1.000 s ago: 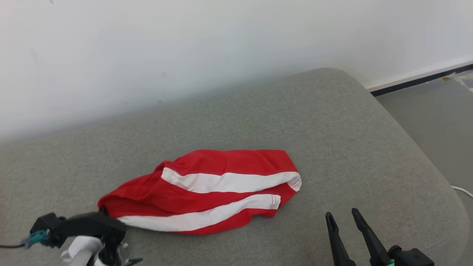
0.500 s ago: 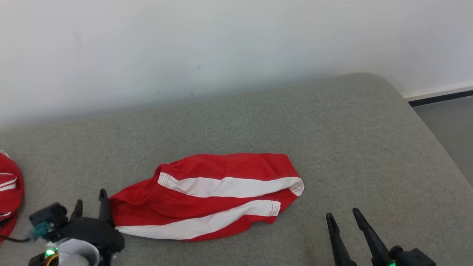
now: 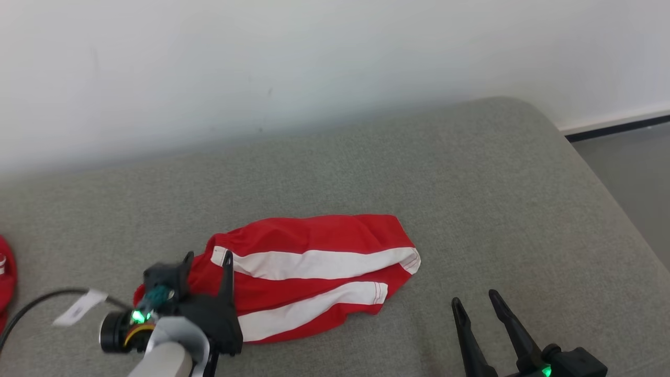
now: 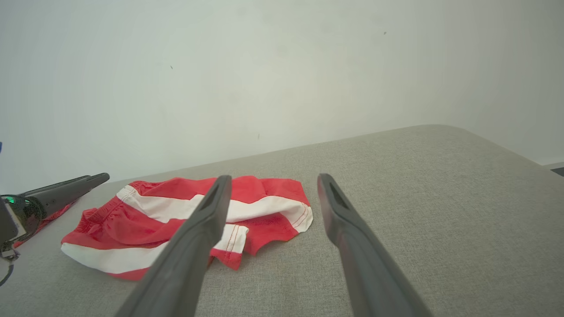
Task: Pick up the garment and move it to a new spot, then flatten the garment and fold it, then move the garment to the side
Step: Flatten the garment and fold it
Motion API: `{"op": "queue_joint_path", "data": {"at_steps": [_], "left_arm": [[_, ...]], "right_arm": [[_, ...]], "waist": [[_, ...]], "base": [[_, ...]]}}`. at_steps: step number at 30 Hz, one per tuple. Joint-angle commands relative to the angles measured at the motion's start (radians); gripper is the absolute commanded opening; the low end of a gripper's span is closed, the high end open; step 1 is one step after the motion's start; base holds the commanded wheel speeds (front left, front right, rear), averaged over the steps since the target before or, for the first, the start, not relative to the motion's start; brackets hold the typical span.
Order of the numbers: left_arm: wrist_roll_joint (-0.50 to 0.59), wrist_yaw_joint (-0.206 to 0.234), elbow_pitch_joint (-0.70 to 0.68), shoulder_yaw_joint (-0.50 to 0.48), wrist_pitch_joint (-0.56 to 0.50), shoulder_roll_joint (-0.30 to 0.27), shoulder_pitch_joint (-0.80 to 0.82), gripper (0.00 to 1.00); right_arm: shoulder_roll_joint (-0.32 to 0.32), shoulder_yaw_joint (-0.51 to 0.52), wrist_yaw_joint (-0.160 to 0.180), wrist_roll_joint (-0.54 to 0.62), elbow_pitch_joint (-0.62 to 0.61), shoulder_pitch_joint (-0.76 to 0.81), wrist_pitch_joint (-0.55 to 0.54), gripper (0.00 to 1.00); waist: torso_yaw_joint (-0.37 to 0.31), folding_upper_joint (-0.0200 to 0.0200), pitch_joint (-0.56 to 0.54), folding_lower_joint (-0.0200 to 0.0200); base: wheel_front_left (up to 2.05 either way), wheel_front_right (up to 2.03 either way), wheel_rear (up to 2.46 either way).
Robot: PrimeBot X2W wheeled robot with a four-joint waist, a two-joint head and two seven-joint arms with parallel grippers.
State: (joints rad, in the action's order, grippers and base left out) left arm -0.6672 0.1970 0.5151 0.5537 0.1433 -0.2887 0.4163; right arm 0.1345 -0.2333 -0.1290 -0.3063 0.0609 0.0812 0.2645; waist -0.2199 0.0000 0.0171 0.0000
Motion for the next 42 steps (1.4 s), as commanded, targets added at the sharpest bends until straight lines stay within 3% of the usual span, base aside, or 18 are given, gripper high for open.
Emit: {"op": "queue_joint_path", "data": {"at_steps": [1, 7, 16, 25, 29, 31, 33, 34, 35, 36, 37, 38, 42], "left_arm": [[0.026, 0.013, 0.018, 0.018, -0.03, -0.004, 0.039, 1.0], [0.109, 0.067, 0.081, 0.092, -0.16, -0.009, 0.15, 1.0], [0.098, 0.115, 0.095, 0.101, -0.267, -0.007, 0.163, 1.0], [0.081, 0.162, -0.03, 0.1, -0.331, -0.037, 0.109, 1.0], [0.061, 0.157, -0.114, 0.098, -0.362, -0.05, 0.078, 0.98], [0.045, 0.156, -0.135, 0.094, -0.379, -0.058, 0.062, 0.89], [0.042, 0.161, -0.156, 0.086, -0.37, -0.064, 0.064, 0.87], [0.039, 0.162, -0.162, 0.086, -0.371, -0.064, 0.062, 0.8], [0.039, 0.164, -0.168, 0.085, -0.369, -0.063, 0.061, 0.66], [0.036, 0.167, -0.175, 0.084, -0.377, -0.067, 0.059, 0.33], [0.036, 0.17, -0.177, 0.085, -0.379, -0.07, 0.058, 0.11], [0.032, 0.17, -0.177, 0.084, -0.384, -0.072, 0.055, 0.0], [0.017, 0.161, -0.18, 0.082, -0.39, -0.08, 0.039, 0.0]], "right_arm": [[-0.003, -0.006, -0.003, -0.004, -0.001, -0.01, 0.001, 1.0], [-0.008, 0.015, -0.003, -0.01, -0.004, -0.031, 0.001, 1.0], [-0.006, 0.022, -0.003, -0.006, -0.006, -0.046, 0.001, 1.0], [-0.01, 0.026, -0.003, -0.002, -0.01, -0.037, 0.001, 1.0], [-0.013, 0.031, -0.003, -0.002, -0.011, -0.032, 0.001, 1.0], [-0.015, 0.027, -0.003, -0.003, -0.009, -0.033, 0.001, 1.0], [-0.015, 0.023, -0.003, -0.004, -0.008, -0.036, 0.001, 1.0], [-0.016, 0.022, -0.003, -0.005, -0.008, -0.039, 0.001, 1.0], [-0.016, 0.023, -0.003, -0.006, -0.008, -0.04, 0.001, 1.0], [-0.015, 0.023, -0.003, -0.007, -0.008, -0.042, 0.001, 1.0], [-0.015, 0.023, -0.003, -0.008, -0.007, -0.043, 0.001, 1.0], [-0.013, 0.023, -0.003, -0.009, -0.006, -0.045, 0.001, 1.0], [-0.012, 0.033, -0.003, -0.01, -0.008, -0.046, 0.001, 1.0]], "waist": [[-0.022, 0.0, 0.026, 0.0], [-0.046, 0.0, 0.076, 0.0], [-0.056, 0.0, 0.105, 0.0], [-0.034, 0.0, 0.102, 0.0], [-0.021, 0.0, 0.102, 0.0], [-0.02, 0.0, 0.103, 0.0], [-0.021, 0.0, 0.105, 0.0], [-0.021, 0.0, 0.106, 0.0], [-0.02, 0.0, 0.106, 0.0], [-0.021, 0.0, 0.106, 0.0], [-0.022, 0.0, 0.107, 0.0], [-0.024, 0.0, 0.107, 0.0], [-0.03, 0.0, 0.102, 0.0]], "base": [[0.0, 0.0, 0.0], [0.0, 0.0, 0.0], [0.0, 0.0, 0.0], [0.0, 0.0, 0.0], [0.0, 0.0, 0.0], [0.0, 0.0, 0.0], [0.0, 0.0, 0.0], [0.0, 0.0, 0.0], [0.0, 0.0, 0.0], [0.0, 0.0, 0.0], [0.0, 0.0, 0.0], [0.0, 0.0, 0.0], [0.0, 0.0, 0.0]]}}
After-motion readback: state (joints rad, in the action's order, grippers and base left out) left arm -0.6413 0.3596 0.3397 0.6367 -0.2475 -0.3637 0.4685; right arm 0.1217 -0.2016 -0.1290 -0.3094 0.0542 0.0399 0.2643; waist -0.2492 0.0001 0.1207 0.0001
